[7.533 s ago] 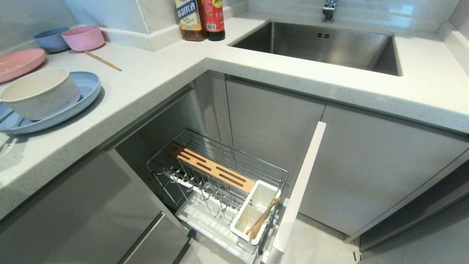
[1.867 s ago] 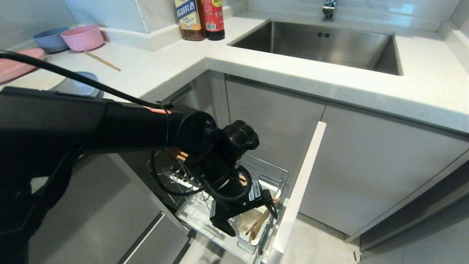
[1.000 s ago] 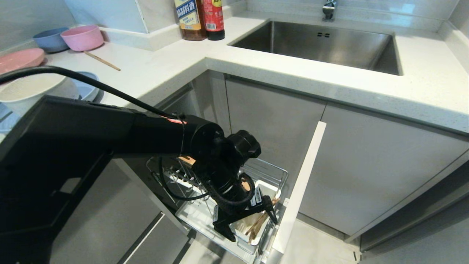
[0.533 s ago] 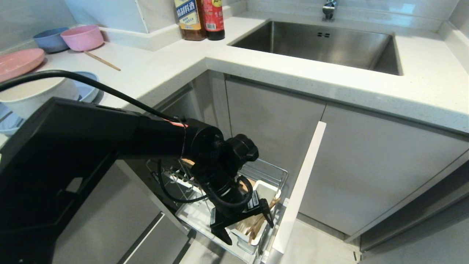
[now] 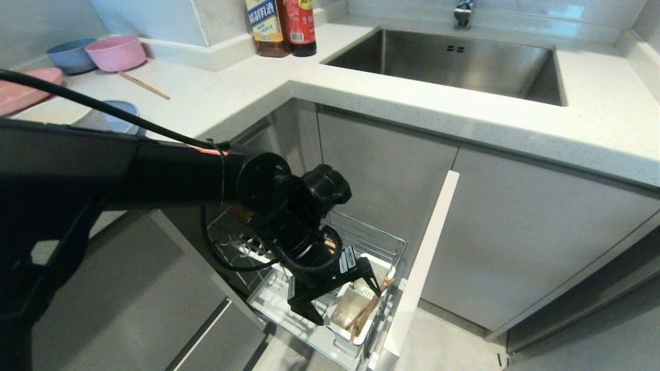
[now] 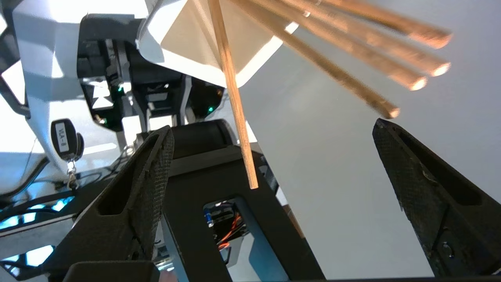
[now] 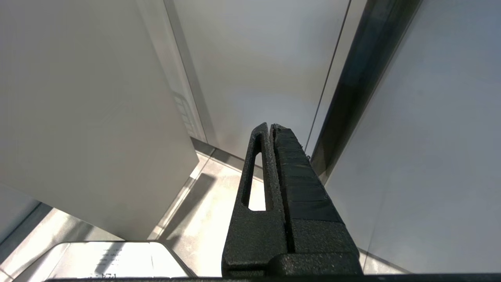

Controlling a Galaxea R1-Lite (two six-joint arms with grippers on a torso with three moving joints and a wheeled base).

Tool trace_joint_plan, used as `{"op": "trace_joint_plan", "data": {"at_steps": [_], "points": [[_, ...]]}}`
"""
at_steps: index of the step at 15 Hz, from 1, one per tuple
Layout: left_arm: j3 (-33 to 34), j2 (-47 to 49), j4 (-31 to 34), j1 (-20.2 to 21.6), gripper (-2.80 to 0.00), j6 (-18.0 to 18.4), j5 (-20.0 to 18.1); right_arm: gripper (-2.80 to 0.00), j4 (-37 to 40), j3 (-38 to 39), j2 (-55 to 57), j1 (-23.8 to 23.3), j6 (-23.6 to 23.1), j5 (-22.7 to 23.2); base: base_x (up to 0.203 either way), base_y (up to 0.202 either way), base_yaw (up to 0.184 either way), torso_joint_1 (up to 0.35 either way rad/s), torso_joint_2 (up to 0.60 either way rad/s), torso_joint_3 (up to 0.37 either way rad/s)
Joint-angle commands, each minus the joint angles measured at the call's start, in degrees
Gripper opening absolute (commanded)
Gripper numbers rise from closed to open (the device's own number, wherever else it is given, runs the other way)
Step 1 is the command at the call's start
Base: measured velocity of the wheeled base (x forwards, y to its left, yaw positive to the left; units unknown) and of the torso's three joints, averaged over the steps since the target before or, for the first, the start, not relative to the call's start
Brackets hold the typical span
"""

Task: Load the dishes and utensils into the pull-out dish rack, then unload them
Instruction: Take the chopsticks out of the cupboard

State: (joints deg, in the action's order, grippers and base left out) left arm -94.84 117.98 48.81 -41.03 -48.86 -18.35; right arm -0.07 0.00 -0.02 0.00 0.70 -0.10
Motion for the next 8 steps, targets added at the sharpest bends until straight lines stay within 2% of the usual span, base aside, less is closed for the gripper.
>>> {"op": "trace_joint_plan", "data": {"at_steps": [1, 8], "points": [[-0.11, -0.90, -0.21, 0.51, 0.00, -0.41, -0.18, -2.80, -0.01, 0.01, 0.02, 0.00, 0.01, 0.01, 0.000, 0.000, 0.000, 0.000, 0.00, 0.000], [0.14, 0.10, -4.02, 1.46, 0.00, -0.97, -2.08, -2.80, -0.01, 0.09, 0.02, 0.00, 0.01, 0.01, 0.000, 0.000, 0.000, 0.000, 0.00, 0.000]]}}
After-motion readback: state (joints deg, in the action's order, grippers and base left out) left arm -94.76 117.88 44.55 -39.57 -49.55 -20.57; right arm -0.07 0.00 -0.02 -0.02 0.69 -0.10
